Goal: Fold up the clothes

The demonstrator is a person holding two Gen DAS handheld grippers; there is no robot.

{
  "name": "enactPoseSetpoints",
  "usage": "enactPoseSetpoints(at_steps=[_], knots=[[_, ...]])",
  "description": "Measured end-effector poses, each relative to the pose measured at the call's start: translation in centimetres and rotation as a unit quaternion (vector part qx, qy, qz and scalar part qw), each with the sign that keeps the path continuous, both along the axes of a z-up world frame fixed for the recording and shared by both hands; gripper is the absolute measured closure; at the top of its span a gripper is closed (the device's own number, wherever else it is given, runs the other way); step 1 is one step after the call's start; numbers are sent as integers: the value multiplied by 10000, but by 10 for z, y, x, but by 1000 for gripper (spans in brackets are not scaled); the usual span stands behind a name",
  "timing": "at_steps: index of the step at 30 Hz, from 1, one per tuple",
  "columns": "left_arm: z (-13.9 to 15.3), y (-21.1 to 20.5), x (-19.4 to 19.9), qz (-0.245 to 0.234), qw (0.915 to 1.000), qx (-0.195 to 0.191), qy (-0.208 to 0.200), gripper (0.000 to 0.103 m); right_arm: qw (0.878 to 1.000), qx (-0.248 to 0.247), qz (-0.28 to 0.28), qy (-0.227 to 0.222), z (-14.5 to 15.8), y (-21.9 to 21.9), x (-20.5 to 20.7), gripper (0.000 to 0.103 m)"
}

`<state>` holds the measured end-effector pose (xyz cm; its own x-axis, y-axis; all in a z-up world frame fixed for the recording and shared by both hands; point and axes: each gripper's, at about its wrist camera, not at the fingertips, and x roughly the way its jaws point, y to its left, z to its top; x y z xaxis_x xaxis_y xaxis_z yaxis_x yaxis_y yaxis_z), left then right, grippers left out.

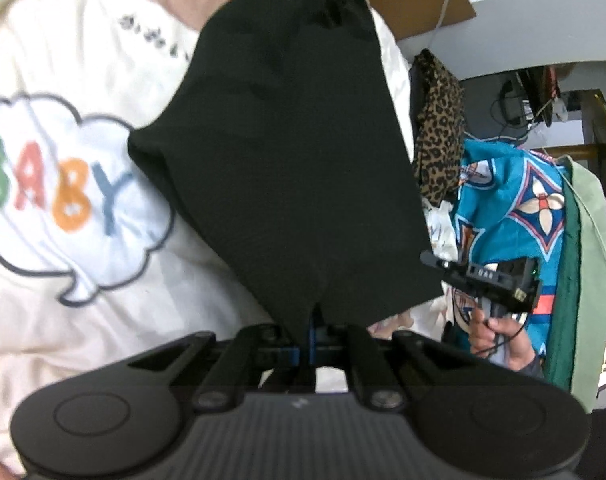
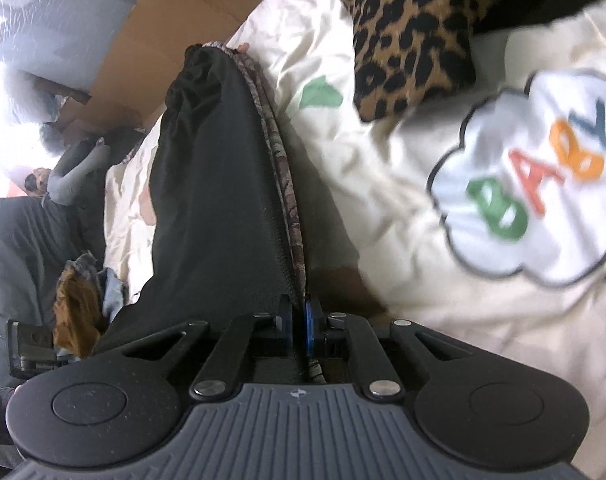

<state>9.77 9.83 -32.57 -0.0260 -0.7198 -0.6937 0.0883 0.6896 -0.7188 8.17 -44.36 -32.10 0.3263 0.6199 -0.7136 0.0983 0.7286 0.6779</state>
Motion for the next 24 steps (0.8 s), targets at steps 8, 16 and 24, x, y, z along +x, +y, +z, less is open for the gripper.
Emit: enactPoseSetpoints(at_steps=[8,16,24], knots=[[13,21,-8,109,9999,51,-115,99,9997,175,56,145,9,23,-17,99],[-32,19,-23,346,9993,116,78,99,9995,-70,155,261,-4,31,-21,99],[-77,20,-32,454,9981,323,252,96,9987,-90,200,455,-27,24,-21,76]])
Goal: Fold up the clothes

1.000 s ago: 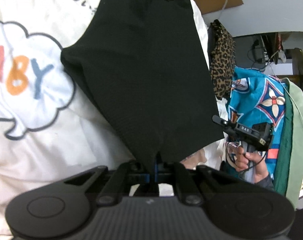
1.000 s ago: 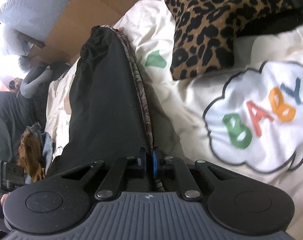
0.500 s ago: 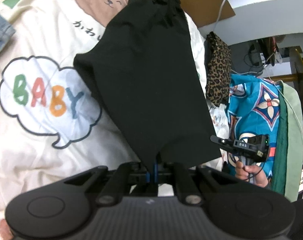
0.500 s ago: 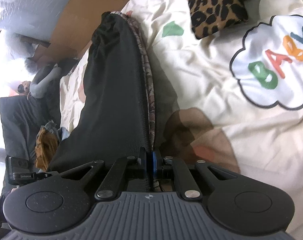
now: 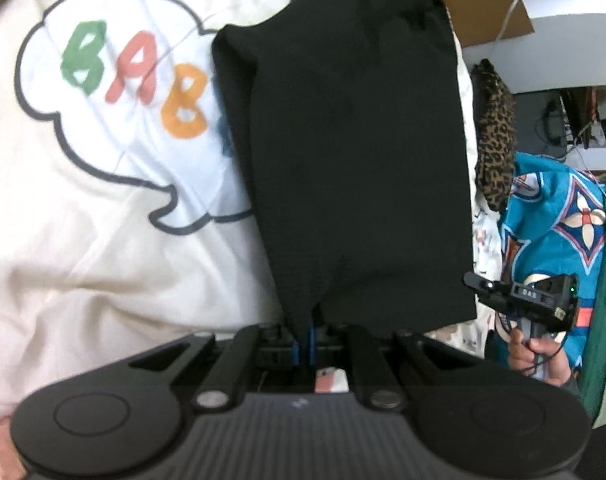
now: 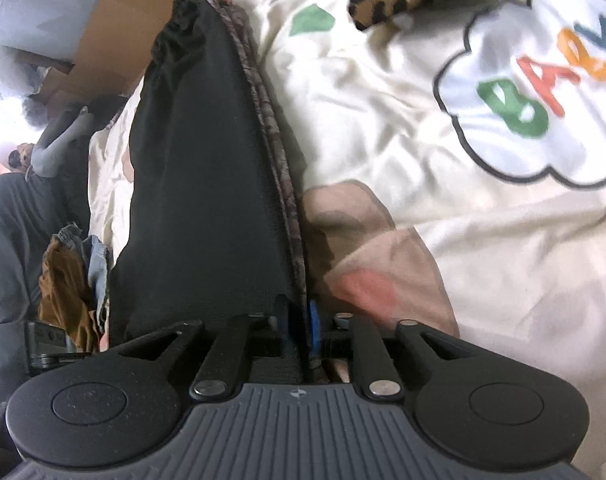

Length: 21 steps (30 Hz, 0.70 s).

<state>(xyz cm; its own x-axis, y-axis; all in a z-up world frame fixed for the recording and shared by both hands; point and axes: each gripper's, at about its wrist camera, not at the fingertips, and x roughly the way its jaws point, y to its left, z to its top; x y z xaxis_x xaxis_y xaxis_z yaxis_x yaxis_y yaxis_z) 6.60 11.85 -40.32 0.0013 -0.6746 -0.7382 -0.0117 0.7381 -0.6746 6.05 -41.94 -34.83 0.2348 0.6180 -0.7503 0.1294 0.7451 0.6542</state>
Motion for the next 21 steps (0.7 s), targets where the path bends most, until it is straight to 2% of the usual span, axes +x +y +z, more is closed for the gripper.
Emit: enactPoseSetpoints(at_steps=[2,8,12,13,14,15,21], knots=[[-1,-1,1,53,10000,36,42,94,9999,114,-44,65,-6,-3,-2,62],[-2,-7,2,68,9999,73,45,90,9989,447,78,128,-20,-1,-3,61],[-9,-7,4,182,9996,-52,194,86,9974,680,233,109,-26,9,0,62],[-9,-9,4,203,9996,-40,193,87,9975,648,271,103,-27,12,1,63],[-8,-10,4,213,9996,-27,186,91,9978,589,280,107,-27,14,2,74],[-5,-11,3,202,9996,-36,168,97,9981,524,286,136,-28,15,2,90],[20,-6,3,100,9992,-383,16,98,9972,679,319,63,-17,12,-1,97]])
